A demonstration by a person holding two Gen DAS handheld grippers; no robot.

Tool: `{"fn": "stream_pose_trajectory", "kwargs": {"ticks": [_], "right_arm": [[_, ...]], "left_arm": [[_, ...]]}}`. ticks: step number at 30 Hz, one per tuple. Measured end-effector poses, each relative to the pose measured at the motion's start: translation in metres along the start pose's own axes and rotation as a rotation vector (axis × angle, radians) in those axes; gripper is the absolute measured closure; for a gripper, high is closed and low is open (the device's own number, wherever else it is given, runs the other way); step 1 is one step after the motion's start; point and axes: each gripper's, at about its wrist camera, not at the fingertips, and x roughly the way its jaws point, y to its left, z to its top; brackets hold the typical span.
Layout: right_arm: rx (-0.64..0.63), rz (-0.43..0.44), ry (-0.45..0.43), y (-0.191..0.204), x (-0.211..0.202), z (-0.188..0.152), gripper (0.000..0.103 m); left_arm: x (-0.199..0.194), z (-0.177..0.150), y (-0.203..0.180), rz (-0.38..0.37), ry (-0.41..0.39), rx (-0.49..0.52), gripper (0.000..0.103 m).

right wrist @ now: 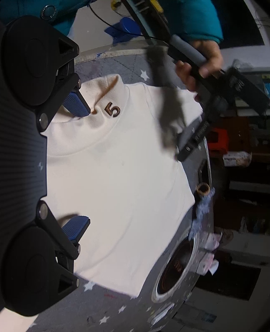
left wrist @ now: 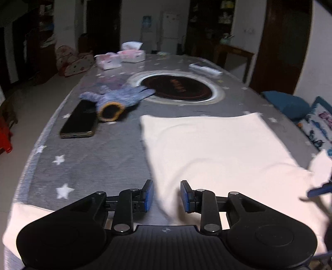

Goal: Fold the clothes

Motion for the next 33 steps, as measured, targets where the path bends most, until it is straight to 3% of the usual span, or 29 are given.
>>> {"fn": "stream_pose_trajectory", "kwargs": {"ticks": [8,13,22,33], "right_arm": [[0.179,-0.063,-0.019,-0.022,-0.022,-0.029,0.0],[0.272,-0.075,-0.046,-0.032,-0.033,-0.044,0.001],[0.452,-0.145,-0.114,-0.073,-0.048,-0.062,0.005],[0.574,-0.328,-0.116,-0.106,-0.069,-0.1,0.01]], "left_arm": [[-0.019,-0.038,-0.063,-0.201,-0.01,0.103,0.07],[-0.02,-0.058,-0.084,-0.208,0.001,0.201,0.062],[-0.024,-0.065,-0.087,-0.203,0.005,0.298,0.062],[-0.029,-0.056,-0.095,-0.204,0.008,0.372,0.057]]}}
